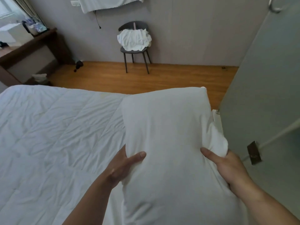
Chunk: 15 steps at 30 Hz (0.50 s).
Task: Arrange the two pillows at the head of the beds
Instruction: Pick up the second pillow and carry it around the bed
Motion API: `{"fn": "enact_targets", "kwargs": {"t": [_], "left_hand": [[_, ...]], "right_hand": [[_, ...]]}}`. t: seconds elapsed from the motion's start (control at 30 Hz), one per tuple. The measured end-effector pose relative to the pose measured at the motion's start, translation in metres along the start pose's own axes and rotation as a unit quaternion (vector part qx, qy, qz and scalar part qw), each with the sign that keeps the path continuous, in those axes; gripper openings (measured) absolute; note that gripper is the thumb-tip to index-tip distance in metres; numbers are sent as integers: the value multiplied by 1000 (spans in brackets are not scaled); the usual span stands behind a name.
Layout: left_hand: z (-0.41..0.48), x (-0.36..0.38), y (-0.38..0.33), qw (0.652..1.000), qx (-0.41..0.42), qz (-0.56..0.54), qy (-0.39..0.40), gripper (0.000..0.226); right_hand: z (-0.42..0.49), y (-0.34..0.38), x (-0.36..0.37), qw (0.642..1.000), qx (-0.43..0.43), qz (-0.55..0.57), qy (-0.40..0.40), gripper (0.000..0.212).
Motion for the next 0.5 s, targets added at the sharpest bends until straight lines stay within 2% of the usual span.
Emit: {"fn": "enact_targets", "kwargs": {"t": [0.07,0.13,0.2,0.33,0.5], "left_hand": [[30,9,-9,1000,2,3,17,75],[62,17,-19,999,9,8,32,70],[97,23,-33,999,19,9,44,75],[177,21,-68,998,40,-7,43,84],[265,18,-109,996,47,6,70,82]], "right_hand": [[21,11,-10,1000,-2,4,-15,58],[44,21,-17,999,-5,7,-33,47],[71,35,-21,999,-7,9,-50,44],[129,71,-21,997,-15,3,-81,55],[197,117,-14,994,-24,-5,-104,39]]}}
Point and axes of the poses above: each hand's wrist, its own z-axis towards the middle knuckle, its own x-axis out of the palm, y = z × x, the point moved 9 cm from there along z, towards the middle knuckle, and after that the axes turned 1 degree about -z, right-handed, at the moved point
